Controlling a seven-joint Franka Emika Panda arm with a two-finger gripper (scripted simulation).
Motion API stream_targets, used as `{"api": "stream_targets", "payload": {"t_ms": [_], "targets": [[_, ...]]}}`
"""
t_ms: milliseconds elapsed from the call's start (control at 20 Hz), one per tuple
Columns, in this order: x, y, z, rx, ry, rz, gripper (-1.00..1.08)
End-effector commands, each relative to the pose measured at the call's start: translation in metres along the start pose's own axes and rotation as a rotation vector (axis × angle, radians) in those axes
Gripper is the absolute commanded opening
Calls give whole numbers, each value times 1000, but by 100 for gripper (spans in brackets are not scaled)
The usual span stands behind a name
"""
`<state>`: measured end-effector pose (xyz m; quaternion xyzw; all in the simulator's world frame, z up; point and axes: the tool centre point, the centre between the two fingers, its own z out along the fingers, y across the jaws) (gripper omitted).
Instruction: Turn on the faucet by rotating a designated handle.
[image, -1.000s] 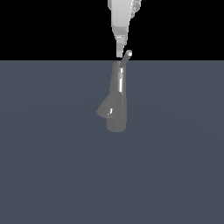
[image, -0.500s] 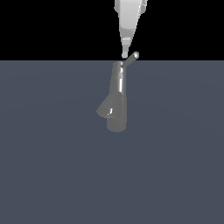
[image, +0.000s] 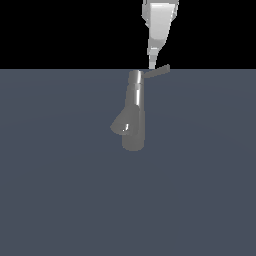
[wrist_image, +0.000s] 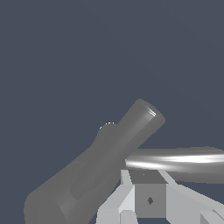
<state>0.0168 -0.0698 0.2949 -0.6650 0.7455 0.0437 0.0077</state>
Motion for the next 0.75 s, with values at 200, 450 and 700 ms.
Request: {"api": "stream_targets", "payload": {"t_ms": [200, 450, 700], "targets": [[31, -11, 10, -7, 5, 26, -100], [46, -19, 13, -8, 6, 31, -100], [57, -25, 15, -8, 7, 36, -100]]}}
